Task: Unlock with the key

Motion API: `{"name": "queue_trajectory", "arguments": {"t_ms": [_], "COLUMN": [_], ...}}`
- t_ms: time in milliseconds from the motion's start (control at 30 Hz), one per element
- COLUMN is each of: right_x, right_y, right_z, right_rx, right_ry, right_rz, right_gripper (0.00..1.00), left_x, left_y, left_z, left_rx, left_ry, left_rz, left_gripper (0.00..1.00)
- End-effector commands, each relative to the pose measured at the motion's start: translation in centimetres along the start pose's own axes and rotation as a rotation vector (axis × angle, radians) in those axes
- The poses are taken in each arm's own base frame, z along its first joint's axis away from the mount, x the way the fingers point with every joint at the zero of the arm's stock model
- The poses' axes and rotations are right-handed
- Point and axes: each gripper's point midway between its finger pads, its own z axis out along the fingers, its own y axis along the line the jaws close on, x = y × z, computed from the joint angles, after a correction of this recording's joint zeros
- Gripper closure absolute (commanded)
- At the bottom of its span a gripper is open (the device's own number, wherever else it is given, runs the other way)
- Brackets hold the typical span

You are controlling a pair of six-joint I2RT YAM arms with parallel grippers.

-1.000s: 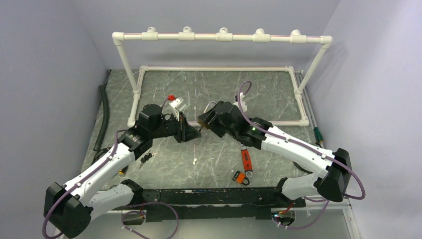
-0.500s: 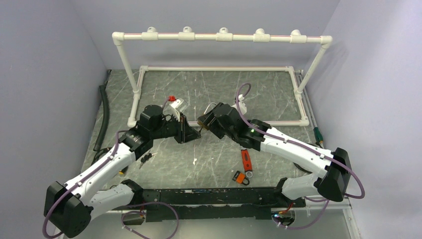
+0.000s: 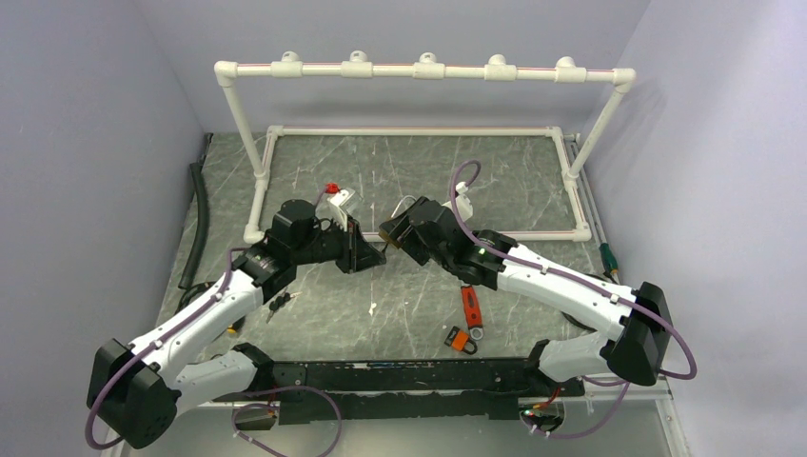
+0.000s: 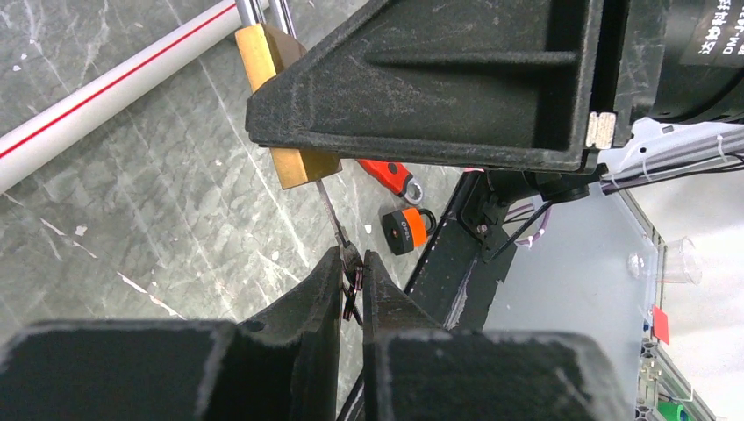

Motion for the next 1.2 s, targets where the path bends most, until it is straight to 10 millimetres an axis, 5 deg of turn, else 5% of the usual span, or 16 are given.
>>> {"name": "queue_trajectory", "arguments": {"t_ms": [0, 1167], "right_x": [1.6, 0.6], "right_y": [3.4, 3.0], "right_z": [-2.0, -2.6], "right_rx": [-0.129, -0.077], "right_ry": [0.081, 0.023], "right_rz": [0.027, 0.036], "right_gripper": [1.00, 1.00], "left_x": [-4.5, -5.3], "left_y": [0.4, 0.9], "left_z": [0.2, -1.0], "left_rx": [-0.043, -0.111], "left_ry": [-0.165, -0.220], "left_rz": [0.090, 0.124], "left_gripper": [1.00, 1.00]}}
